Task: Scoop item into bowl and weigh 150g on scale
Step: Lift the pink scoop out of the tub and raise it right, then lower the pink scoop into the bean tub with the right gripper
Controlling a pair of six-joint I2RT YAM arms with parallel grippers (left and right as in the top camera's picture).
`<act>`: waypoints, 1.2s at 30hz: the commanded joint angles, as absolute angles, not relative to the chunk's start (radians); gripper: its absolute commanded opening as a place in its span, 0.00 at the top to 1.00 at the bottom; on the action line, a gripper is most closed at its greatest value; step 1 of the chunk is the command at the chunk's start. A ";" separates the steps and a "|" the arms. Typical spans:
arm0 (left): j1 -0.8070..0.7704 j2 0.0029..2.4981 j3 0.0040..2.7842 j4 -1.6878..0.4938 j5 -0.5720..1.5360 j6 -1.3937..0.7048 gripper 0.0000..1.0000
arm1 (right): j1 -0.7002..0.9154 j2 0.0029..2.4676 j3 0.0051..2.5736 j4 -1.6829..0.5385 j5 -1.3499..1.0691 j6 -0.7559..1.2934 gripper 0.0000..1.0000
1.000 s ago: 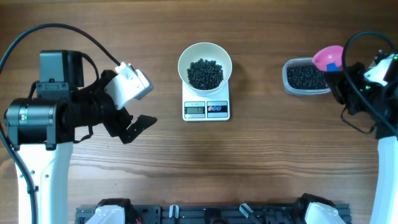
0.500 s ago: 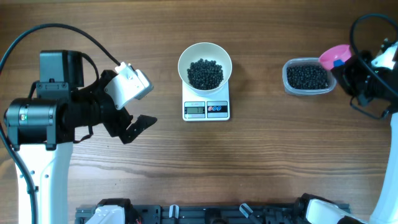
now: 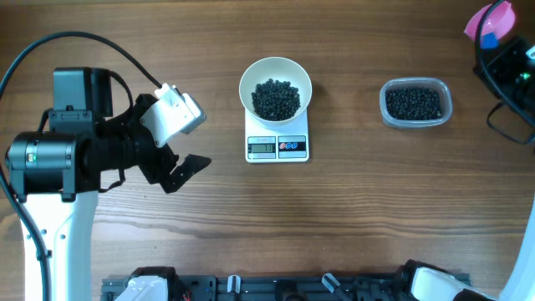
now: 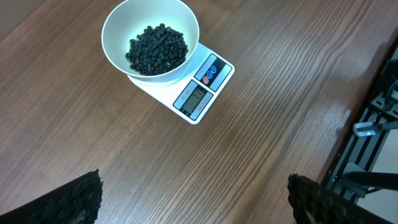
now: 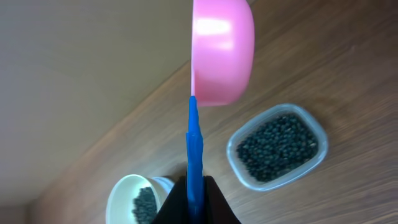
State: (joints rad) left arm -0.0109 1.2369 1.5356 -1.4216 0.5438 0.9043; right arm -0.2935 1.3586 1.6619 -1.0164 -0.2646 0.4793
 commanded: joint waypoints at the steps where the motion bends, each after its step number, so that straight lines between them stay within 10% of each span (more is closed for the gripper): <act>1: -0.004 1.234 1.550 -1.422 0.544 0.920 0.00 | -0.296 1.378 1.683 -1.035 -0.236 0.320 0.95; 11: -0.004 1.234 1.550 -1.422 0.544 0.920 0.00 | -0.216 1.455 1.682 -1.124 -0.313 0.153 0.95; 20: -0.004 1.234 1.550 -1.422 0.544 0.920 0.00 | -0.036 1.649 1.682 -1.434 0.172 0.099 0.95; 36: -0.004 1.234 1.550 -1.422 0.544 0.920 0.00 | -0.036 1.710 1.666 -1.320 0.283 -0.220 0.95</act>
State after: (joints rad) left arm -0.0109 1.2369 1.5356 -1.4216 0.5438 0.9043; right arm -0.0360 1.6722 1.6722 -1.3384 0.2379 -0.1501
